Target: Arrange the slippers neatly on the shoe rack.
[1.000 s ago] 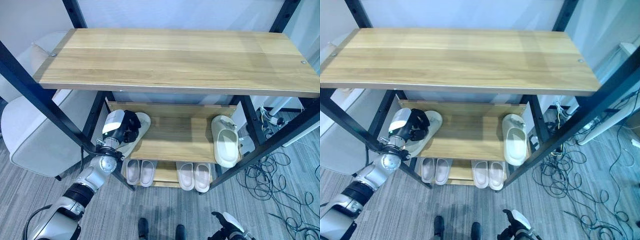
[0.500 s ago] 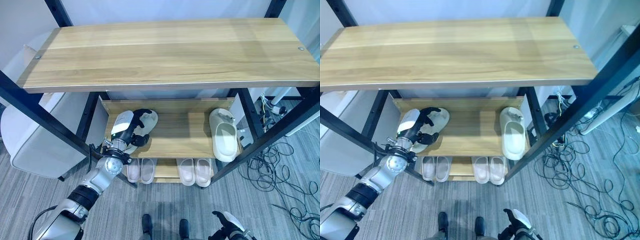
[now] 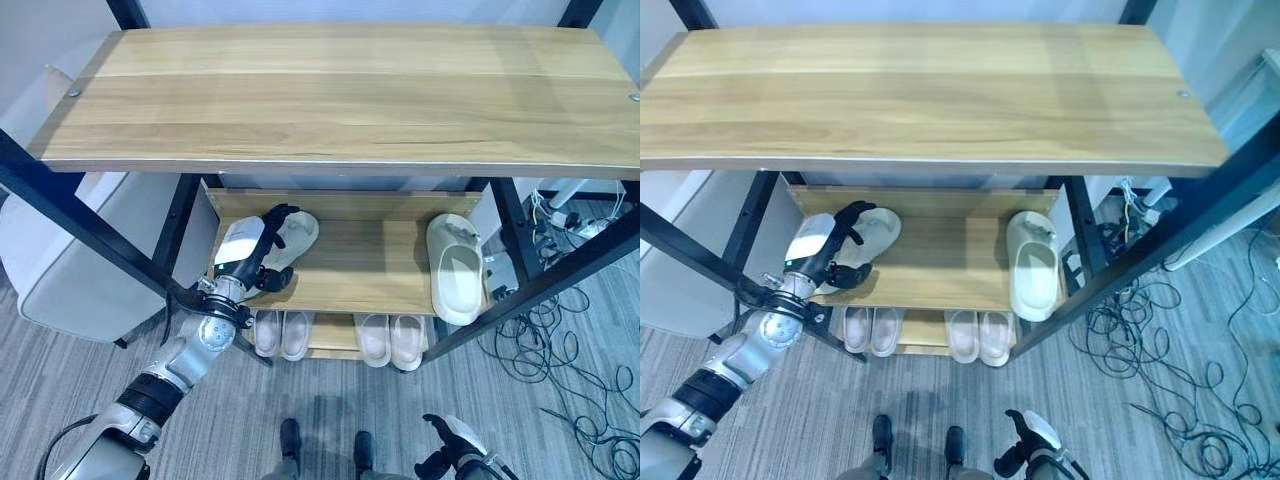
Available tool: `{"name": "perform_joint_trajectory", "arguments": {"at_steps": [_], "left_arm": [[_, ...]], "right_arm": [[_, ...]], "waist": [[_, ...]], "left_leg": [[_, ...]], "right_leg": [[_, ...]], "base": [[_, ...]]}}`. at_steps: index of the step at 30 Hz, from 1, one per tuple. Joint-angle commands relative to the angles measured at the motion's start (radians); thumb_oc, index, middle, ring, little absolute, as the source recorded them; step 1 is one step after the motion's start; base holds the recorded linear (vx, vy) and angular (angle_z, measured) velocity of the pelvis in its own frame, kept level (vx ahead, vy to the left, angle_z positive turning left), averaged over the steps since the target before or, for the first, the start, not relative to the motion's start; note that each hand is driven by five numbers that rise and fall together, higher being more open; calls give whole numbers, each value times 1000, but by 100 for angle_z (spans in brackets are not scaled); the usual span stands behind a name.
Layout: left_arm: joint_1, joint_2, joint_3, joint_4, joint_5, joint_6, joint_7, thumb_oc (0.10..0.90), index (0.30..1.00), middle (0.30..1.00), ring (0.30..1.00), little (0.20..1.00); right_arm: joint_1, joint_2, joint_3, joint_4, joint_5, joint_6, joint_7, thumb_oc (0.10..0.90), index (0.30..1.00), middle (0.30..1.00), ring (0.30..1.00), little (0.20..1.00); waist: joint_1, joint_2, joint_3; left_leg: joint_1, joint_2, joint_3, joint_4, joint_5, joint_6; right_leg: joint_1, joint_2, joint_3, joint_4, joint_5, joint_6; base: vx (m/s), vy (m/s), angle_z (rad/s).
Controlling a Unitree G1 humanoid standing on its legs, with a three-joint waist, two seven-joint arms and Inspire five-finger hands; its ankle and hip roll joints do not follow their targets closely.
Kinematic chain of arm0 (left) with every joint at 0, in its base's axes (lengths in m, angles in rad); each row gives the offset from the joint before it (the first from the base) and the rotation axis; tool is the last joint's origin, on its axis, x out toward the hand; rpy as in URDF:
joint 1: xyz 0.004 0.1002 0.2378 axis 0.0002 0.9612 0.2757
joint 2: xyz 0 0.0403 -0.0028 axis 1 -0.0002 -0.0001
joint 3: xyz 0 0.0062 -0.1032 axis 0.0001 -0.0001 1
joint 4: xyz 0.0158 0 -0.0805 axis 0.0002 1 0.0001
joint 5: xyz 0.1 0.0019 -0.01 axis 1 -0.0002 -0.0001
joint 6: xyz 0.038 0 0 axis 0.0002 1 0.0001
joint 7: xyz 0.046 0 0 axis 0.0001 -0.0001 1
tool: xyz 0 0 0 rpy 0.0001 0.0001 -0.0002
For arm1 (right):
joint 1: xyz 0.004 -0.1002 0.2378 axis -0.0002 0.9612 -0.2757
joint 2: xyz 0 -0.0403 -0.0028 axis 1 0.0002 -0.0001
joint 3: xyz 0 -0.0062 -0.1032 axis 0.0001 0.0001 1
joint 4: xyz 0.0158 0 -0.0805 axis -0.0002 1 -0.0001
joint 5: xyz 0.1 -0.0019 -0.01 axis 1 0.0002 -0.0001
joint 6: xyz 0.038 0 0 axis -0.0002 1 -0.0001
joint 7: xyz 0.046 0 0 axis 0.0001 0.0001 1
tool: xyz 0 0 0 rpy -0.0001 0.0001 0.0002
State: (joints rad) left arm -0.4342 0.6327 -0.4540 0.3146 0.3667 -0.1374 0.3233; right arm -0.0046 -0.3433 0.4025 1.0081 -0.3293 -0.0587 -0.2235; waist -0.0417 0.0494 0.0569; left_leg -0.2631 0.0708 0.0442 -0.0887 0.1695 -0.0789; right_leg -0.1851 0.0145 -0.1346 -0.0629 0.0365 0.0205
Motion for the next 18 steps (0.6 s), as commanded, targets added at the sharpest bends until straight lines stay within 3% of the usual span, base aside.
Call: {"name": "perform_joint_trajectory", "arguments": {"at_steps": [1, 7, 18], "left_arm": [[-106, 50, 107, -28, 27, -46, 70, 800, 900, 900, 900, 900], [-73, 76, 147, -65, -8, -56, 56, 800, 900, 900, 900, 900], [146, 111, 262, -179, -84, -91, -37, 800, 900, 900, 900, 900]], "right_arm": [[24, -20, -8, -56, 30, -26, -26, 800, 900, 900, 900, 900], [29, -23, -15, -57, 34, -22, -19, 800, 900, 900, 900, 900], [20, -20, -33, -65, 22, -15, -4, 800, 900, 900, 900, 900]], "waist": [[-10, -49, -51], [-2, -51, -46], [24, -44, -33]], "left_leg": [[31, -71, 6, 1, -104, 4], [40, -71, 7, 1, -107, 7], [73, -74, 14, 1, -117, 9]], "right_leg": [[-62, -83, 68, -24, 63, 127], [-54, -85, 68, -24, 62, 127], [-21, -88, 69, -24, 52, 126]], "base": [[0, 0, 0], [8, 4, 0], [8, 4, 0]]}}
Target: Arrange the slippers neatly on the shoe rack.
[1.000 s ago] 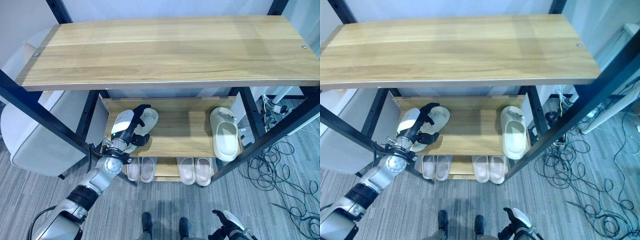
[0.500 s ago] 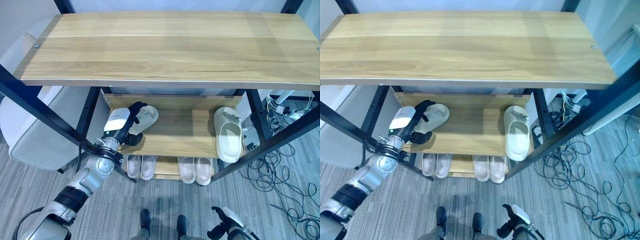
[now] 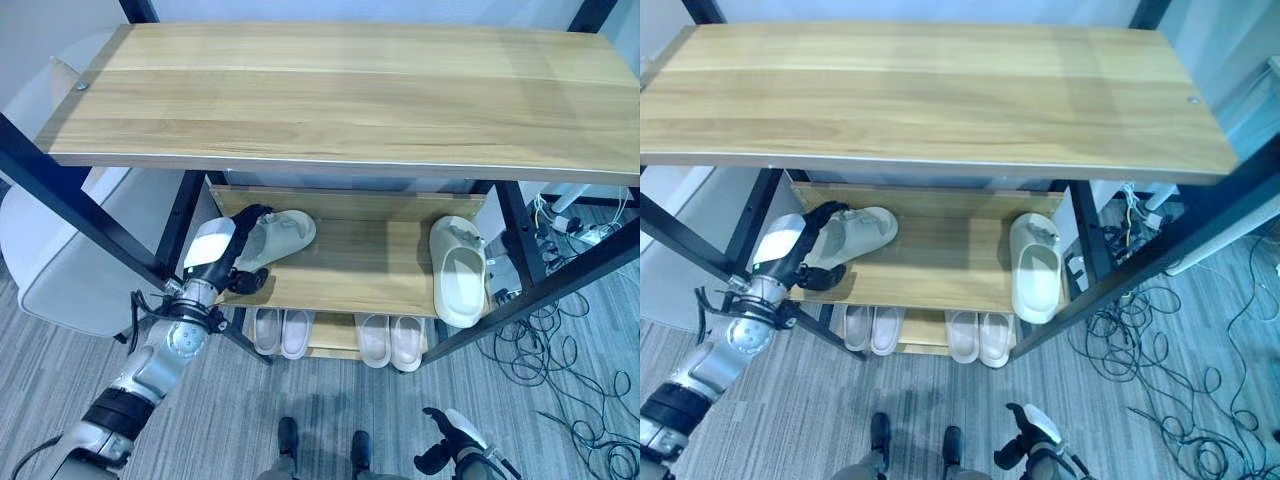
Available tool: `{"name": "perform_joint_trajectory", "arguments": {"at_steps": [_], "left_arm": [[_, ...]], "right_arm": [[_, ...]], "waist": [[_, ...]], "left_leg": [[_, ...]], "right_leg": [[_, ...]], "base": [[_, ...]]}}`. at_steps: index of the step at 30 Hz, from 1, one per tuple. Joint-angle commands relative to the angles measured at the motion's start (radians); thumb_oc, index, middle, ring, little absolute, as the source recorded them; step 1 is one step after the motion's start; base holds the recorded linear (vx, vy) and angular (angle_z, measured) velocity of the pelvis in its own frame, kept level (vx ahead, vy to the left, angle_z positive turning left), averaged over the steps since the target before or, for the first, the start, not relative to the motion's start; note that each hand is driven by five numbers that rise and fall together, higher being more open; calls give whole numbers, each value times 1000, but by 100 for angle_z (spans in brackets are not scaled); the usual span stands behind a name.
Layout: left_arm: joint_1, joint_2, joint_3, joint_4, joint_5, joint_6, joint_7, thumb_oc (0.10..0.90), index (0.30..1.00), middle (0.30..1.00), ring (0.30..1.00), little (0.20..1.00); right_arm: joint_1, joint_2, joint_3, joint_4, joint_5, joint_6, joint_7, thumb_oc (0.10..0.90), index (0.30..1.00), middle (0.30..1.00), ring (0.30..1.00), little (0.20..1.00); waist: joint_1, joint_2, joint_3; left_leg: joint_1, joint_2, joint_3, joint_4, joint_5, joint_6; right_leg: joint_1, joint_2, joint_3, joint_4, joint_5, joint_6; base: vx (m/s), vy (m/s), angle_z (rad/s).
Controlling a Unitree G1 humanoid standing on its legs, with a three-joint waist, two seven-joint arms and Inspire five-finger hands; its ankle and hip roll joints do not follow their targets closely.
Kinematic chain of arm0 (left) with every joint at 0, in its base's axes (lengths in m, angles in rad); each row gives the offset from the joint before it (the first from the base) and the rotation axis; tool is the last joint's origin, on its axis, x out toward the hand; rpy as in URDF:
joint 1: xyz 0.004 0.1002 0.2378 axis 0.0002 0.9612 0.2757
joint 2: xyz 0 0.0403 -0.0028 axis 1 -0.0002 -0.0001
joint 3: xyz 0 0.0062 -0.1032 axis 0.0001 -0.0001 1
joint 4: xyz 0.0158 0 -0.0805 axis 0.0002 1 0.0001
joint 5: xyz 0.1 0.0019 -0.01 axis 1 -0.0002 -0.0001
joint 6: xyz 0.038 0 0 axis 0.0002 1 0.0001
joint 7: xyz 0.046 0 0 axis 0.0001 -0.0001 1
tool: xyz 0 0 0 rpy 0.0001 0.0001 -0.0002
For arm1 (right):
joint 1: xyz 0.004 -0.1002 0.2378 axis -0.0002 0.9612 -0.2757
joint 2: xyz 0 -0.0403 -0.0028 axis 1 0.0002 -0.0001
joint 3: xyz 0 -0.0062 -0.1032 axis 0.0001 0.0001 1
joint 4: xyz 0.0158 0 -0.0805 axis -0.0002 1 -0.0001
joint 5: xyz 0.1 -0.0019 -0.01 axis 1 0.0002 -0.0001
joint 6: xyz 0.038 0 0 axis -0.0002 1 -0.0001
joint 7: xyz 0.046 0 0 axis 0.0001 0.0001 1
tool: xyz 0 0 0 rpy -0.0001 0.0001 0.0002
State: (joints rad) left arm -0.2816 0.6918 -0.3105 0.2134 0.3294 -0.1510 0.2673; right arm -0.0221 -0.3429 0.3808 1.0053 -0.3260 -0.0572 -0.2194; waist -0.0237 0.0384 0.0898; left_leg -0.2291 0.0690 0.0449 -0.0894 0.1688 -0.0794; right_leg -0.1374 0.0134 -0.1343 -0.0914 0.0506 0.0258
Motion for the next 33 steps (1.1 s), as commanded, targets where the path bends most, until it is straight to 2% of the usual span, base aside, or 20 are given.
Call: {"name": "perform_joint_trajectory", "arguments": {"at_steps": [1, 7, 12, 13, 17, 21, 27, 33], "left_arm": [[9, 57, 131, -90, -45, -78, 17, 800, 900, 900, 900, 900], [-15, 70, 150, -80, -11, -74, 61, 800, 900, 900, 900, 900], [-107, 61, 104, -25, 27, -58, 101, 800, 900, 900, 900, 900], [-175, 57, 73, 20, 48, -40, 127, 800, 900, 900, 900, 900], [-226, 59, 48, 65, 60, -28, 143, 800, 900, 900, 900, 900], [-291, 101, 6, 124, 114, -2, 160, 800, 900, 900, 900, 900], [-426, 217, -104, 215, 242, 34, 170, 800, 900, 900, 900, 900], [-525, 277, -217, 265, 323, 36, 154, 800, 900, 900, 900, 900]], "right_arm": [[39, -20, -10, -62, 17, -17, -7, 800, 900, 900, 900, 900], [42, -18, -4, -62, 15, -22, -7, 800, 900, 900, 900, 900], [38, -20, 10, -59, 13, -26, -10, 800, 900, 900, 900, 900], [34, -24, 15, -58, 17, -26, -14, 800, 900, 900, 900, 900], [32, -28, 17, -53, 20, -24, -17, 800, 900, 900, 900, 900], [29, -31, 19, -41, 26, -24, -20, 800, 900, 900, 900, 900], [26, -46, 28, -48, 34, -42, -28, 800, 900, 900, 900, 900], [20, -54, 36, -52, 36, -56, -26, 800, 900, 900, 900, 900]], "waist": [[6, -32, -65], [3, -31, -62], [-7, -29, -51], [-18, -29, -43], [-24, -27, -38], [-29, -25, -34], [-41, -20, -30], [-47, -21, -24]], "left_leg": [[42, -72, 13, 2, -117, 10], [48, -72, 10, 2, -118, 7], [38, -73, 9, 2, -117, 6], [27, -73, 11, 2, -114, 8], [18, -73, 16, 2, -111, 9], [5, -72, 25, 2, -109, 12], [1, -72, 36, 2, -110, 14], [-8, -73, 33, 2, -109, 16]], "right_leg": [[-67, -87, 68, 4, 38, 121], [-57, -86, 65, 4, 34, 119], [-69, -88, 66, 4, 39, 121], [-85, -89, 71, 4, 47, 123], [-97, -90, 77, 4, 53, 123], [-114, -91, 84, 5, 59, 123], [-125, -92, 91, 7, 63, 126], [-135, -91, 91, 8, 65, 127]], "base": [[0, 0, 0], [0, 0, 0], [-6, 1, 0], [0, 0, 0], [-11, 7, -4], [2, 4, -4], [3, 5, -1], [-2, 1, -1]]}}
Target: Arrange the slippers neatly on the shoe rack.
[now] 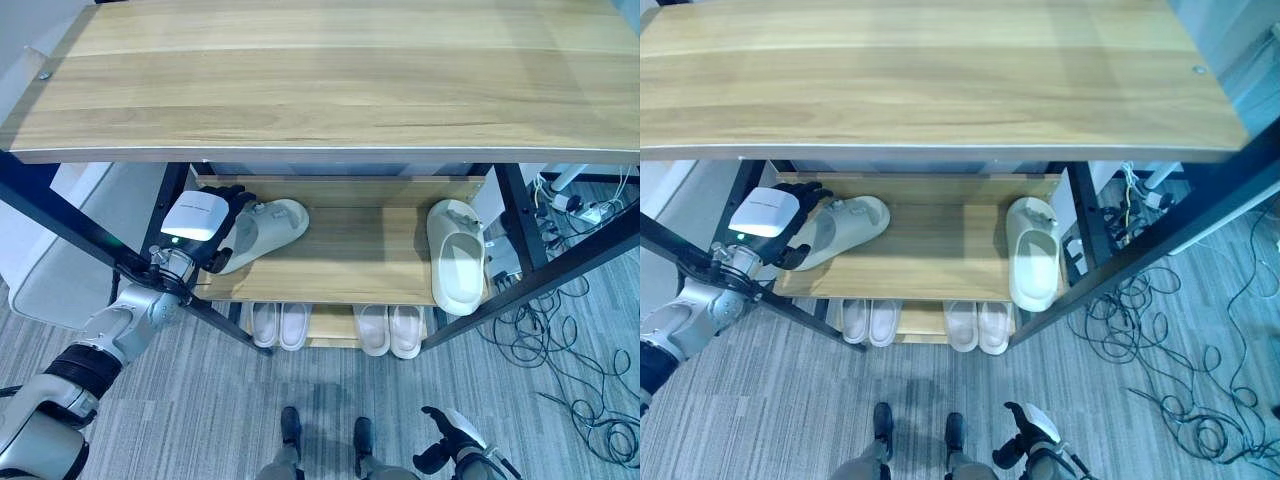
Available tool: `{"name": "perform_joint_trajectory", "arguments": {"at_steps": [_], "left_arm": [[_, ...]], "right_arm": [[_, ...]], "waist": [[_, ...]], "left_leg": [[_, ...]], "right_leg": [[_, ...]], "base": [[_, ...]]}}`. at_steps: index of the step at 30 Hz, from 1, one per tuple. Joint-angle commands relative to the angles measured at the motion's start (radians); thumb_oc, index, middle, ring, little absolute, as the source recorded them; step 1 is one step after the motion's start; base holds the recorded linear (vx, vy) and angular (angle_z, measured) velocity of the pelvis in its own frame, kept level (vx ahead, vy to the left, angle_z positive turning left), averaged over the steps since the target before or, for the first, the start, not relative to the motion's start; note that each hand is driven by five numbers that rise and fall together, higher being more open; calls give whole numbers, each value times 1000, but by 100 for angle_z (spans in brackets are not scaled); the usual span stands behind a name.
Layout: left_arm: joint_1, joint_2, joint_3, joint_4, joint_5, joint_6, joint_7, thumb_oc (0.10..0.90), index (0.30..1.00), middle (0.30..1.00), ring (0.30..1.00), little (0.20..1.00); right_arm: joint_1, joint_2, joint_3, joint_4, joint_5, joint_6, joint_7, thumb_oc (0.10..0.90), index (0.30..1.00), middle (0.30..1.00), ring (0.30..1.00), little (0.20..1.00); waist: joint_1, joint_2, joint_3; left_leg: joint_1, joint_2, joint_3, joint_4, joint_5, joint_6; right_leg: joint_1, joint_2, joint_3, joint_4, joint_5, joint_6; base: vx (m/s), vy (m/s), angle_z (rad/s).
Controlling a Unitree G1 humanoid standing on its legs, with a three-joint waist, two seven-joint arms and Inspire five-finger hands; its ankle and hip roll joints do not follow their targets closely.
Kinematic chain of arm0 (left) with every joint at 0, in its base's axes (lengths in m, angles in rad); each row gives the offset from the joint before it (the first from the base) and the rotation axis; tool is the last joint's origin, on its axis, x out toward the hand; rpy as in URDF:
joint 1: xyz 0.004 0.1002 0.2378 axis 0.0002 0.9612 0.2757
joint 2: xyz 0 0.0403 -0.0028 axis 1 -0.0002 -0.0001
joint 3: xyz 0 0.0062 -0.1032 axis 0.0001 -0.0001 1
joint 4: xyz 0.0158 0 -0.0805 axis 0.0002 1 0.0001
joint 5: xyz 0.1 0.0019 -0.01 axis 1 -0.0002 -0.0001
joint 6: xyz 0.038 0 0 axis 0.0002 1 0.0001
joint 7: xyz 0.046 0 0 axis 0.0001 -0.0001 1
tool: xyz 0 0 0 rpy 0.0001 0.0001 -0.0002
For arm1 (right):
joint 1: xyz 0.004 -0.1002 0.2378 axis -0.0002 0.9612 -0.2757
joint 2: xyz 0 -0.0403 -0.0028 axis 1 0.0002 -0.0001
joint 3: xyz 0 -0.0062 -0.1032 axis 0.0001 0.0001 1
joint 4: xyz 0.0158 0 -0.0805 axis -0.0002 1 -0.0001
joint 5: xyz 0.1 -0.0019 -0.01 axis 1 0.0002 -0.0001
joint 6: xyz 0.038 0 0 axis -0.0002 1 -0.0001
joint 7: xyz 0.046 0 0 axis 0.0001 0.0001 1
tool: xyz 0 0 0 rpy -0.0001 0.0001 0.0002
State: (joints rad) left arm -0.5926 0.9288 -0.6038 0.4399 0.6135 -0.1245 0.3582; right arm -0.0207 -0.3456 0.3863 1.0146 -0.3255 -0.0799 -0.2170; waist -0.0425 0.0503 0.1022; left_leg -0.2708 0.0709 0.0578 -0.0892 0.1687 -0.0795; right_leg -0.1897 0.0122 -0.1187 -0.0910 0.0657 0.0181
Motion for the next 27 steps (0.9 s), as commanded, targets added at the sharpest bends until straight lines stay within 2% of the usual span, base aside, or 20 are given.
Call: {"name": "perform_joint_trajectory", "arguments": {"at_steps": [1, 18, 27], "left_arm": [[-227, 43, 62, 48, 46, 10, 60, 800, 900, 900, 900, 900], [-382, -7, -70, 171, 59, 37, 62, 800, 900, 900, 900, 900], [-401, -36, -72, 174, 45, 37, 67, 800, 900, 900, 900, 900]], "right_arm": [[17, -54, 33, -62, 34, -34, -29, 800, 900, 900, 900, 900], [-15, -65, 45, -74, 58, -42, -42, 800, 900, 900, 900, 900], [-26, -66, 51, -86, 65, -44, -48, 800, 900, 900, 900, 900]], "waist": [[-29, -33, -35], [-44, -45, 17], [-44, -52, 41]], "left_leg": [[32, -75, 20, 2, -108, 16], [-31, -73, 15, 2, -86, 21], [-51, -75, 17, 2, -80, 22]], "right_leg": [[-85, -89, 76, 8, 51, 134], [-154, -95, 76, 18, 71, 136], [-179, -96, 81, 21, 77, 136]], "base": [[0, 0, 0], [-2, 1, 0], [-4, 5, -2]]}}
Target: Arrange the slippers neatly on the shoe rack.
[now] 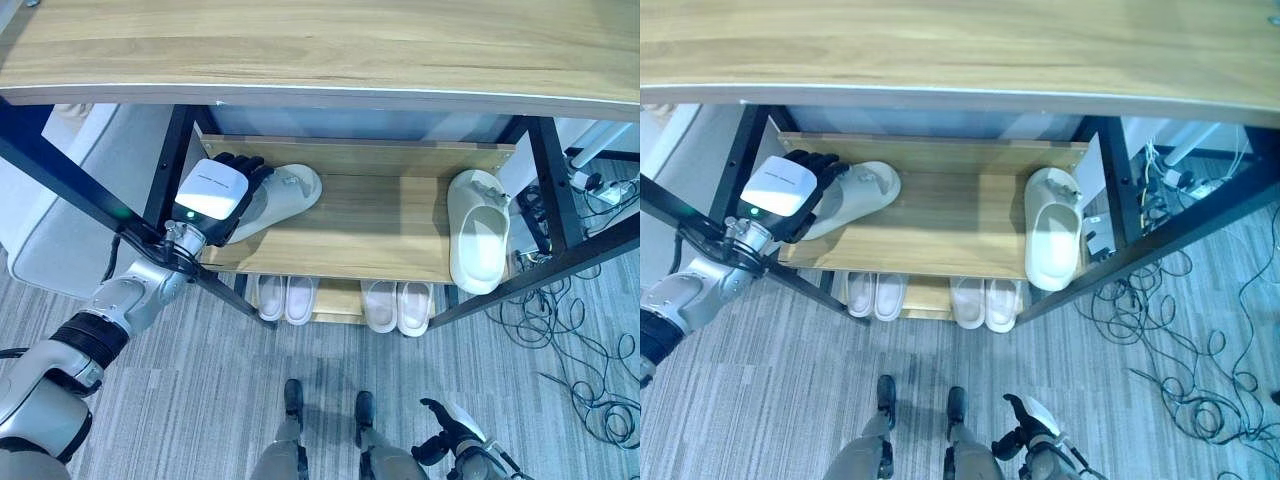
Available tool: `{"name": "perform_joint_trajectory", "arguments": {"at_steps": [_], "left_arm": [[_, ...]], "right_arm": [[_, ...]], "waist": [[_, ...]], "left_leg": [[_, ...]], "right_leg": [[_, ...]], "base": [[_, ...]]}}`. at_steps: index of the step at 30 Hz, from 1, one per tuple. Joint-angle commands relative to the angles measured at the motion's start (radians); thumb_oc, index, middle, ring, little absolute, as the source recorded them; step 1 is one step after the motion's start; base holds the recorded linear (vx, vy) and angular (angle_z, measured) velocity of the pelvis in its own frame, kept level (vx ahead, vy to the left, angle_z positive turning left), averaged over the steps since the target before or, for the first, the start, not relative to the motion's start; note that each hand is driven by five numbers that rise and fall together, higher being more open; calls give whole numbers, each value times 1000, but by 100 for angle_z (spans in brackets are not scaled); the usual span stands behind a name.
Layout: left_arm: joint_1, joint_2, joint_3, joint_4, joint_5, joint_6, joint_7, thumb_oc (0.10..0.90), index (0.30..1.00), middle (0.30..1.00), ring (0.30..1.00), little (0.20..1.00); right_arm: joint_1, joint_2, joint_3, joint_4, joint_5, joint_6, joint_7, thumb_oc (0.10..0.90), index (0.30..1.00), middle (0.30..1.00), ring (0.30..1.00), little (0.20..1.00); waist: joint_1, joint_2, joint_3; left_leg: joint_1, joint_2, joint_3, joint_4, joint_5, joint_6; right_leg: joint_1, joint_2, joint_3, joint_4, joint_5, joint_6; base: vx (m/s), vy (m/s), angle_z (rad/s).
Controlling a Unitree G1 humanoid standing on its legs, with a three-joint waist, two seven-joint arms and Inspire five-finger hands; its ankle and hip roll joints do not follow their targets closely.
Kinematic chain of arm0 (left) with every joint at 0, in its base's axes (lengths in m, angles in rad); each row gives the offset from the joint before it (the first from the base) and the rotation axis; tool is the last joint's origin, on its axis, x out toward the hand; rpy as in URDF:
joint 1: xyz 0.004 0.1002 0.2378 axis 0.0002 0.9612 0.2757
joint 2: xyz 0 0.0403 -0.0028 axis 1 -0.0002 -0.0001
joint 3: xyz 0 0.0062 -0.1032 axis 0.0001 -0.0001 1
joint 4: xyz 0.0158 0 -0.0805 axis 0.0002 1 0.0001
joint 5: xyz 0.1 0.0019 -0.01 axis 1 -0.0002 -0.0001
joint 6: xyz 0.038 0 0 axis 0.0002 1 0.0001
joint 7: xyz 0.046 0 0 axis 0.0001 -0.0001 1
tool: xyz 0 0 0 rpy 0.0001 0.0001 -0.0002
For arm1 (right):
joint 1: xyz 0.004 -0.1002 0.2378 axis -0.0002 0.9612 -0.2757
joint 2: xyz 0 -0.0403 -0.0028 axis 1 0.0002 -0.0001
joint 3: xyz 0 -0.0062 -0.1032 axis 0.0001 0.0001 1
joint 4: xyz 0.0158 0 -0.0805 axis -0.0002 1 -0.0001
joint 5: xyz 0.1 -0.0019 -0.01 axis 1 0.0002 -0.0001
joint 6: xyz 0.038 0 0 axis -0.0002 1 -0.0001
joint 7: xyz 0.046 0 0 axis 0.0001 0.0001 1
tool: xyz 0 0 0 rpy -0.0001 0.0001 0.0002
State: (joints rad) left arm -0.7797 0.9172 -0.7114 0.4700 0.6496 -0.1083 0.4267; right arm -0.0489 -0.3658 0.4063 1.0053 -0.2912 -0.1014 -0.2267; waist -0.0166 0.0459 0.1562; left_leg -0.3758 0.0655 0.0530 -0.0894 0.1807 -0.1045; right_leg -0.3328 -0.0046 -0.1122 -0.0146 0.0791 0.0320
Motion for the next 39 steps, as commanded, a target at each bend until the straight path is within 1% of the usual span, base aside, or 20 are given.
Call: {"name": "perform_joint_trajectory", "arguments": {"at_steps": [1, 5, 11, 17, 18, 24, 33, 39], "left_arm": [[-216, -35, 39, 144, -3, 20, -1, 800, 900, 900, 900, 900], [-214, -48, 54, 133, -29, 18, 5, 800, 900, 900, 900, 900], [-143, -95, 140, 61, -83, 7, 22, 800, 900, 900, 900, 900], [-110, -118, 174, 23, -89, 5, 25, 800, 900, 900, 900, 900], [376, -291, 463, -148, -256, -29, 11, 800, 900, 900, 900, 900], [387, -285, 454, -143, -252, -25, -9, 800, 900, 900, 900, 900], [388, -271, 464, -182, -241, -31, -3, 800, 900, 900, 900, 900], [354, -247, 467, -217, -210, -28, 18, 800, 900, 900, 900, 900]], "right_arm": [[1, -46, 32, -77, 30, -21, -39, 800, 900, 900, 900, 900], [-3, -46, 34, -89, 31, -20, -42, 800, 900, 900, 900, 900], [-13, -37, 31, -97, 32, -18, -50, 800, 900, 900, 900, 900], [-24, -37, 21, -111, 46, -19, -57, 800, 900, 900, 900, 900], [64, -136, -175, -241, 2, 3, -98, 800, 900, 900, 900, 900], [79, -126, -166, -252, 0, 0, -80, 800, 900, 900, 900, 900], [101, -124, -159, -265, -14, -4, -68, 800, 900, 900, 900, 900], [102, -126, -145, -270, -21, -8, -64, 800, 900, 900, 900, 900]], "waist": [[-70, -47, -6], [-69, -46, 1], [-61, -40, 12], [-58, -34, 22], [-22, 14, -29], [-24, 10, -32], [-24, 22, -49], [-26, 30, -53]], "left_leg": [[47, -71, 20, 2, -90, 47], [37, -72, 17, 2, -87, 46], [25, -77, 17, 2, -85, 41], [24, -76, 19, 2, -85, 39], [165, -89, -26, 10, -106, 61], [215, -76, -23, 2, -116, 60], [240, -77, -25, 2, -125, 60], [239, -78, -29, 2, -128, 57]], "right_leg": [[-44, -80, 74, -54, 66, 121], [-56, -81, 72, -52, 69, 121], [-68, -83, 70, -52, 74, 120], [-72, -82, 71, -52, 76, 121], [96, -53, 81, -11, -8, 103], [129, -45, 80, -3, -28, 83], [145, -50, 80, 0, -37, 81], [142, -54, 77, -8, -33, 84]], "base": [[0, 0, 0], [0, 0, 0], [-5, -2, 2], [-11, -2, 1], [-50, -7, 2], [63, 15, -16], [51, 24, -1], [0, 0, 0]]}}
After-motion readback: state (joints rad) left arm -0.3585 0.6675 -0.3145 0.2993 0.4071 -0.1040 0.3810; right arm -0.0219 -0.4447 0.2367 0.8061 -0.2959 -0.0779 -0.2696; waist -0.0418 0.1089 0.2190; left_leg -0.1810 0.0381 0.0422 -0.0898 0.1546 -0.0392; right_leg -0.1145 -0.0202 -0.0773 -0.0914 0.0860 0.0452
